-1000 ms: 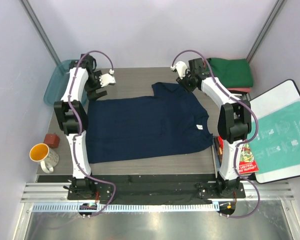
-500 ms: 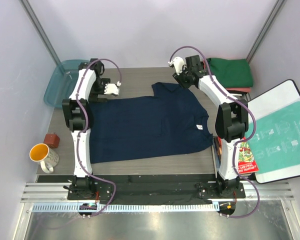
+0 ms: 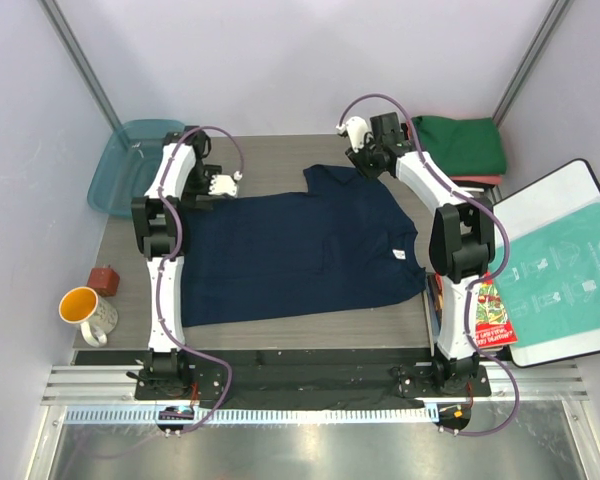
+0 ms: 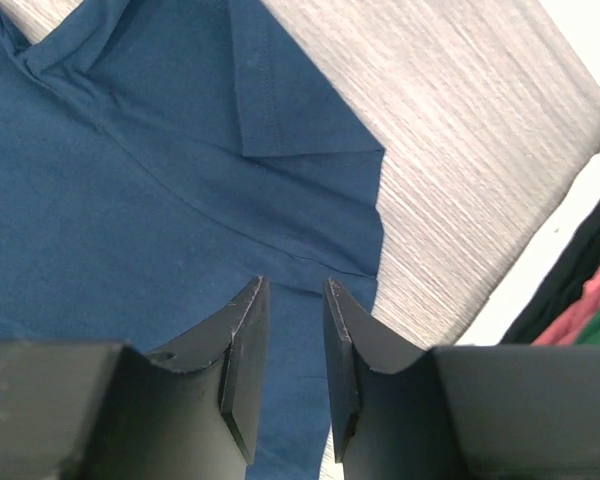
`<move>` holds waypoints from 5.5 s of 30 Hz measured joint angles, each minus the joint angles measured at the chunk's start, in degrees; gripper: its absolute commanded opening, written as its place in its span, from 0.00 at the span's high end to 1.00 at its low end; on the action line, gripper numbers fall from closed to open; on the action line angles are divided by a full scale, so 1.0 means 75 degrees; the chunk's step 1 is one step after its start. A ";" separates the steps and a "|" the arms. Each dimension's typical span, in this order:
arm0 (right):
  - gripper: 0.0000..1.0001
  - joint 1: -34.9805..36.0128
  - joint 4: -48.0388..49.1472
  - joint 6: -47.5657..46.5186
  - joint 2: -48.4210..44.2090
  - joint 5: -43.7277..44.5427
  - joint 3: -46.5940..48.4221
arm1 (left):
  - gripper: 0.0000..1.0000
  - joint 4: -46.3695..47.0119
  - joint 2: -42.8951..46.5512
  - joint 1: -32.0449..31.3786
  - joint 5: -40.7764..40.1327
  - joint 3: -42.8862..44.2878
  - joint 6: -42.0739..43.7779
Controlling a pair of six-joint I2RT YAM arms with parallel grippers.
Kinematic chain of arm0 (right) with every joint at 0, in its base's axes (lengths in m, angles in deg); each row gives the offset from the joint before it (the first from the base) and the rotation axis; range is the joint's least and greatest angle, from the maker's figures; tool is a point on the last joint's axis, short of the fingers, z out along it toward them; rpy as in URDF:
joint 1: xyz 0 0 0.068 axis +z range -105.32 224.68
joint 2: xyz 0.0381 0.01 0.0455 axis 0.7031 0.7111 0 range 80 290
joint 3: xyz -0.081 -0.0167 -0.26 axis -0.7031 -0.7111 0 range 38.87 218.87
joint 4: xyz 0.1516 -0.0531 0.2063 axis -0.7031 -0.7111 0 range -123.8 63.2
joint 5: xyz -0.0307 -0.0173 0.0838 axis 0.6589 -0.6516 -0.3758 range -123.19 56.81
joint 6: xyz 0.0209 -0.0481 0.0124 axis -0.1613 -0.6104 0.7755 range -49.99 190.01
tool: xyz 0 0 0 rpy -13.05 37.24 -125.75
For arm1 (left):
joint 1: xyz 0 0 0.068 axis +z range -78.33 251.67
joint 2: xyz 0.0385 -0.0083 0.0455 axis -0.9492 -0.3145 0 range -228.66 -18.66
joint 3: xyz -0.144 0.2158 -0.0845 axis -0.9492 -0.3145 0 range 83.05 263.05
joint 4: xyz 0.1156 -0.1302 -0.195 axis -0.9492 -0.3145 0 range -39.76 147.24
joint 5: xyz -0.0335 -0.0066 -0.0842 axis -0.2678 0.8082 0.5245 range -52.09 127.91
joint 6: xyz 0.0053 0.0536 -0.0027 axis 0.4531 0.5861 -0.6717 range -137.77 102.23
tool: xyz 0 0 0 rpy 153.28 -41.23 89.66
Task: Fold and stack the t-shirts
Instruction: Fold the tshirt
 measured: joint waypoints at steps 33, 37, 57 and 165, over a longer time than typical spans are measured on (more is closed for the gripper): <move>0.72 0.0134 -0.0020 -0.0006 0.0766 -0.0076 0.0379 | 1.00 0.0061 -0.0329 0.0090 -0.0446 -0.0038 -0.0286; 0.72 0.0134 -0.0020 -0.0006 0.0921 -0.0073 0.0539 | 1.00 0.0087 -0.0289 0.0015 -0.0527 -0.0125 -0.0493; 0.66 0.0152 -0.0122 -0.0096 0.1577 -0.0399 0.0933 | 1.00 0.0708 0.0163 -0.0493 0.0134 -0.0778 -0.1451; 0.99 0.0134 0.0536 -0.1641 0.0017 0.0396 0.0892 | 1.00 0.2739 0.2739 -0.0554 -0.0067 -0.3002 -0.2946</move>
